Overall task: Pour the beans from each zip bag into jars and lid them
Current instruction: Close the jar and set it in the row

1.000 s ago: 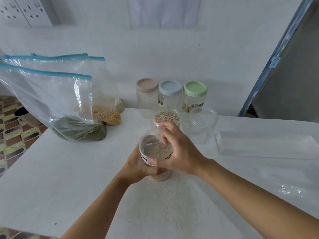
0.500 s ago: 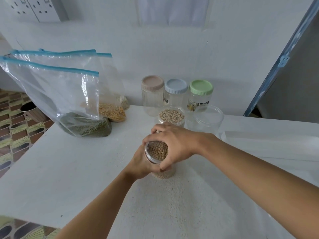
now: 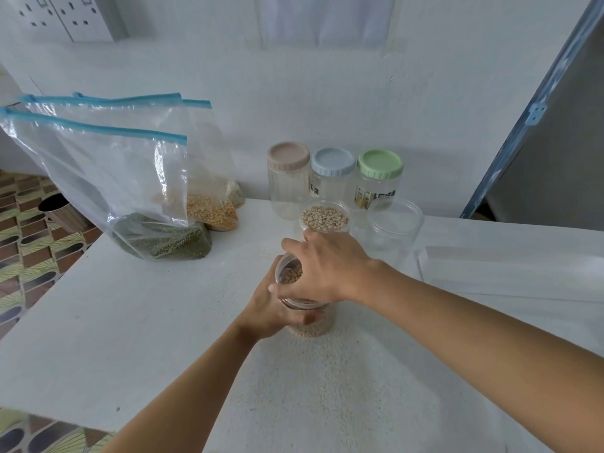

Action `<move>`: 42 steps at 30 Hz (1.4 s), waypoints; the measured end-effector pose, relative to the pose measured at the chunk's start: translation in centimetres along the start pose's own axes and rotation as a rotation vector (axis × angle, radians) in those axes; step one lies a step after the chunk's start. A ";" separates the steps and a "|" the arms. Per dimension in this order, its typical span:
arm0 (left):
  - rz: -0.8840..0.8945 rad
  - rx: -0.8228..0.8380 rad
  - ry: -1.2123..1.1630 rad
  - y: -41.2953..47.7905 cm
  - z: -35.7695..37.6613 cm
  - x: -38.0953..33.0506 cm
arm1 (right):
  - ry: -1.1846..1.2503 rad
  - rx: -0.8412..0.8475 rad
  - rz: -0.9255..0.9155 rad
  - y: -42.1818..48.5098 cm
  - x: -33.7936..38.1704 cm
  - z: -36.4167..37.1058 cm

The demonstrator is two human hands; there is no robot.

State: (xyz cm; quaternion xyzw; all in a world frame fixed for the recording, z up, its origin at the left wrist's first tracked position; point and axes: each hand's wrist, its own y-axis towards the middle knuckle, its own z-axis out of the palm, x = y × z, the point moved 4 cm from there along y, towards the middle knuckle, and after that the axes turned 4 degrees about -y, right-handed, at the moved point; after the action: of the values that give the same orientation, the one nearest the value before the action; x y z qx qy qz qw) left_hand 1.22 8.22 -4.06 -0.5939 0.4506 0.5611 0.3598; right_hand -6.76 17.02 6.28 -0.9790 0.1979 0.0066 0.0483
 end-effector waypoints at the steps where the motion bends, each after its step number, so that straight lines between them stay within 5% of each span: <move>1: -0.004 0.000 0.003 0.1 -0.1 0.1 | -0.028 -0.010 0.025 0.1 0.1 0.3; 5: -0.007 0.004 0.000 0.2 -0.2 0.5 | -0.092 -0.002 0.060 -0.1 0.1 0.3; 11: -0.002 0.021 -0.004 0.2 0.1 0.1 | 0.209 0.252 -0.251 -0.3 -0.6 -0.8; 23: 0.020 0.027 -0.039 0.3 0.0 0.2 | -0.066 0.020 0.154 0.1 -1.4 -0.3; 29: 0.012 0.011 -0.059 0.2 0.0 0.4 | 0.281 0.180 -0.298 -0.4 -1.4 -0.4; 38: 0.029 0.013 -0.037 0.3 -0.2 0.5 | -0.044 -0.085 0.086 -0.4 -2.3 0.0; 42: 0.033 0.010 -0.037 0.3 -0.2 0.6 | 0.095 0.136 -0.227 -0.8 -2.4 -0.3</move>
State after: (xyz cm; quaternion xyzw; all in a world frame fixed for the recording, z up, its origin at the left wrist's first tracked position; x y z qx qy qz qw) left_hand 0.95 7.81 -4.60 -0.5741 0.4565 0.5754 0.3617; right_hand -8.67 18.62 6.69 -0.9888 0.0879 -0.0585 0.1058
